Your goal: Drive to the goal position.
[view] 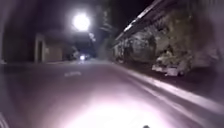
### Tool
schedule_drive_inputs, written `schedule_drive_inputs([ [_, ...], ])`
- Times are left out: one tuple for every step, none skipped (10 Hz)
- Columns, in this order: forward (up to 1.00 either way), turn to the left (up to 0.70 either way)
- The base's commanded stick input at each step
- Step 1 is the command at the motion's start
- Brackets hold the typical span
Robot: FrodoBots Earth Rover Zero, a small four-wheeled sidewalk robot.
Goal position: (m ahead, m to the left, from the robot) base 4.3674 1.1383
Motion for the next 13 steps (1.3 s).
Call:
schedule_drive_inputs([
  [0.70,0.00],
  [0.70,0.00],
  [0.70,0.00],
  [0.70,0.00],
  [0.70,0.00],
  [0.70,0.00],
  [0.70,0.00],
  [0.70,0.00],
  [0.70,0.00],
  [0.70,0.03],
  [0.70,0.23],
  [0.70,0.25],
  [0.70,0.02],
])
